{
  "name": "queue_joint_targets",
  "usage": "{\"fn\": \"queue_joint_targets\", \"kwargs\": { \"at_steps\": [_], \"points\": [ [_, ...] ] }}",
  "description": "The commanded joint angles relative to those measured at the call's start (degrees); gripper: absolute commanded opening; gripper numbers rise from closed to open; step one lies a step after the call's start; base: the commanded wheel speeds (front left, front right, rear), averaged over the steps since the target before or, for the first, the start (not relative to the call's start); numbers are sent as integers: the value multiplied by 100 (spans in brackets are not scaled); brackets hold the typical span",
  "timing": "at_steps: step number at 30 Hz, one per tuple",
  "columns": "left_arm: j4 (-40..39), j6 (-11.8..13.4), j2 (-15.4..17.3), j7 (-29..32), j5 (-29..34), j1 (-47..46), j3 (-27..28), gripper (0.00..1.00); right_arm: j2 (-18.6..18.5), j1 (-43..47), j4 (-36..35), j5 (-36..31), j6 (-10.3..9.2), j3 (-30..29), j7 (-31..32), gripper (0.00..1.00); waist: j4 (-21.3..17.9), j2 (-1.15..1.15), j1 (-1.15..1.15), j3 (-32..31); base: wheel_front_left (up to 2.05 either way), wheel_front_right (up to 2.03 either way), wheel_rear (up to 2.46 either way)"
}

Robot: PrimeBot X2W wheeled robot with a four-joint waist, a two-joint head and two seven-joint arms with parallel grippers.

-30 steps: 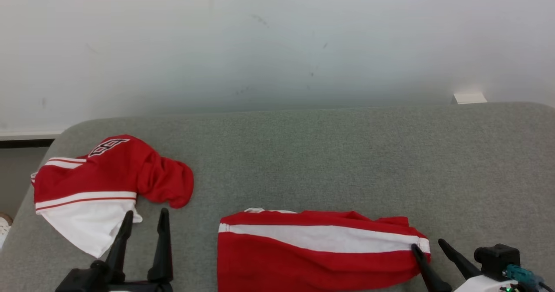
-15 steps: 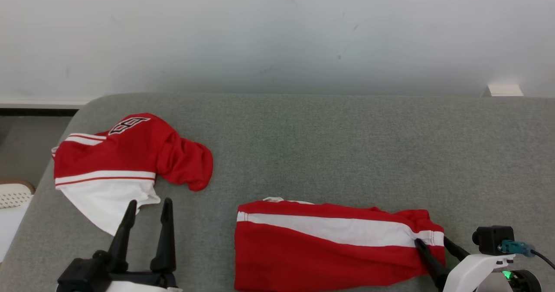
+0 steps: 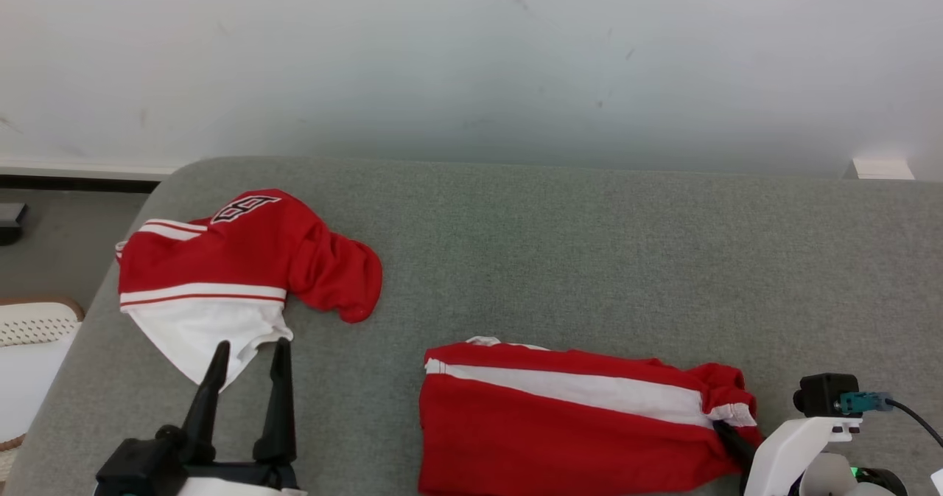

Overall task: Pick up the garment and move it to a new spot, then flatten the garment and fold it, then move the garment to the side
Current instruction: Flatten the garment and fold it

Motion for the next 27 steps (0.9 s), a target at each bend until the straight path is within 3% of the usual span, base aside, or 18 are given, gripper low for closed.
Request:
{"fn": "queue_joint_targets", "kwargs": {
  "at_steps": [1,10,15,22,27],
  "points": [
    [17,-25,16,0,-13,47,13,100,115,249,139,26,-12,188,157,0,-12,0,0,-33,0,0,0],
    [64,4,15,0,-77,179,-32,100,-247,53,-241,515,-12,136,-284,0,-141,0,0,-248,0,0,0],
    [44,51,15,0,-106,227,-75,100,-637,1,-260,663,-12,-83,-297,0,-205,0,0,-286,0,0,0],
    [21,100,16,0,-137,262,-114,100,-1084,92,-680,868,-12,-406,62,0,-256,0,0,-307,0,0,0],
    [35,106,15,-1,-149,264,-147,100,-998,213,-1276,1216,-12,-631,555,0,-254,0,0,-325,0,0,0]
  ]
}}
